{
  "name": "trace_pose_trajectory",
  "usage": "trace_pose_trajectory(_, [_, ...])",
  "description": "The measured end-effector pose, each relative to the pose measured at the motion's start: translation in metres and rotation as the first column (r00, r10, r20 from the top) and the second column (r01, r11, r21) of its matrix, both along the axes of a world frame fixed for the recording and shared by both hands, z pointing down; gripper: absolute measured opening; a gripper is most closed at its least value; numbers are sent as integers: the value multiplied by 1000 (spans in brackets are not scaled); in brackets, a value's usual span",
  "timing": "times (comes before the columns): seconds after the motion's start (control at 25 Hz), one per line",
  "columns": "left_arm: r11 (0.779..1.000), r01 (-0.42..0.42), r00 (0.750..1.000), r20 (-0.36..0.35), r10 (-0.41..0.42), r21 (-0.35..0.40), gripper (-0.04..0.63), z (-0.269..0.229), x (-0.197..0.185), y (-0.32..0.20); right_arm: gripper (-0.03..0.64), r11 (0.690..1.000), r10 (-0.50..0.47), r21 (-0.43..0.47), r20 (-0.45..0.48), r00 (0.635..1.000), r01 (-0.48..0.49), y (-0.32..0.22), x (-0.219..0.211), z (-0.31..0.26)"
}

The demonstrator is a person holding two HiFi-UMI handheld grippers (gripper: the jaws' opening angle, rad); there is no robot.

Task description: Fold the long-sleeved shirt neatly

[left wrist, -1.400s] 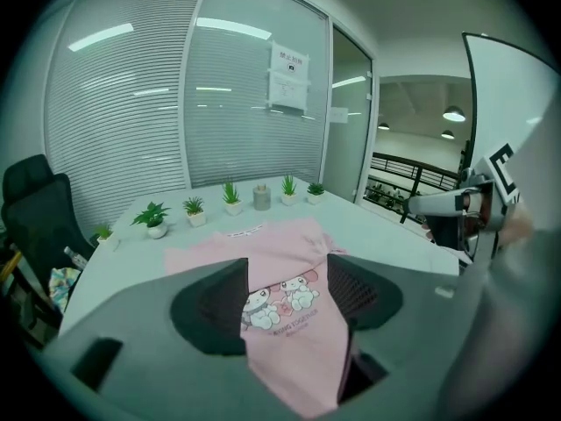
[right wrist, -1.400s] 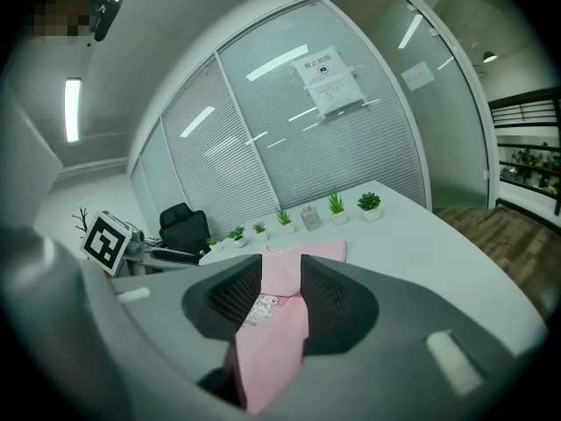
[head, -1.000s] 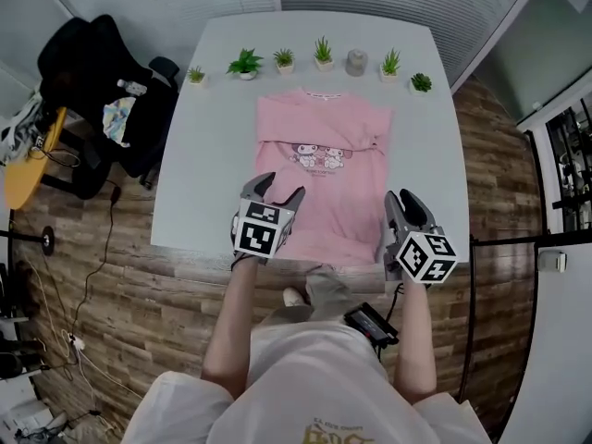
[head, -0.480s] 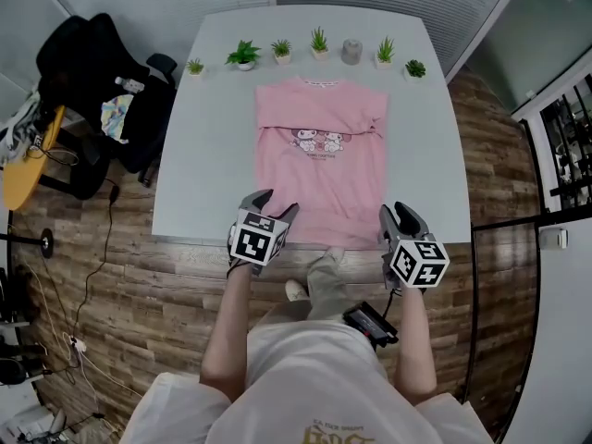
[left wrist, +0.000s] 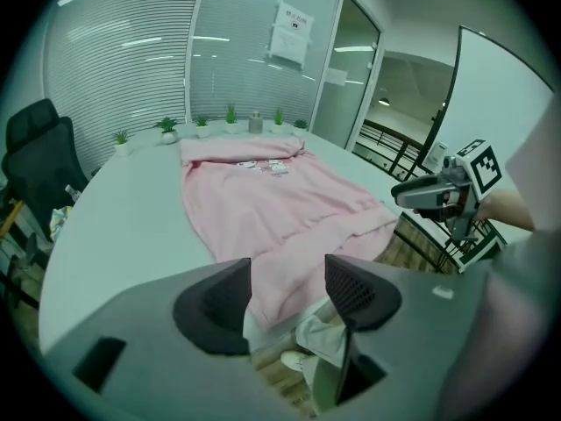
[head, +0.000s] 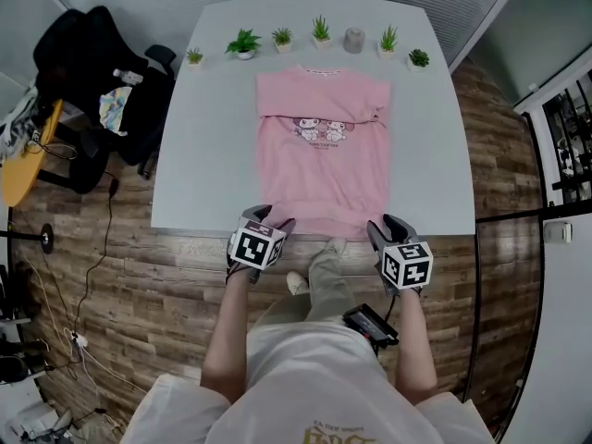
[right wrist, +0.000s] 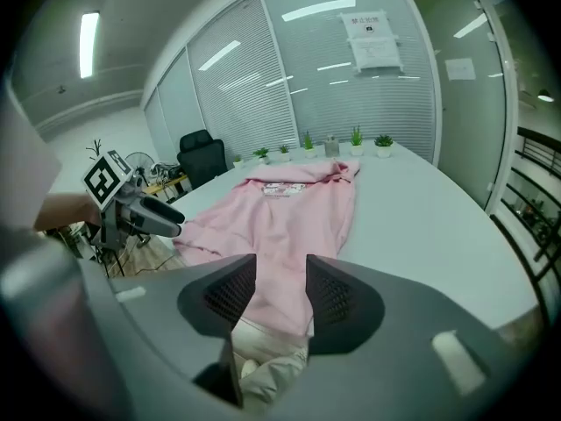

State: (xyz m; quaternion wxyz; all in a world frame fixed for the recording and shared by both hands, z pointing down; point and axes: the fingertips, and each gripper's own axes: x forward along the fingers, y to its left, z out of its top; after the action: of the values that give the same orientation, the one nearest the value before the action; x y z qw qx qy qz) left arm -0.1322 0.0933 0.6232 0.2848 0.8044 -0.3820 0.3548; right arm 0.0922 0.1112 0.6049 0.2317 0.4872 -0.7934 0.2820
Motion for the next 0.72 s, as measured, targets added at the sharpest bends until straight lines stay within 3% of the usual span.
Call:
trace_pose_trajectory(0.44, [998, 55, 994, 94, -52, -29, 267, 36, -21, 10, 198, 998, -48, -41, -166, 985, 42, 15, 4, 39])
trace_pose_trajectory(0.72, [994, 112, 988, 110, -112, 9, 130, 36, -28, 1, 203, 997, -33, -70, -219, 975, 18, 15, 8, 51])
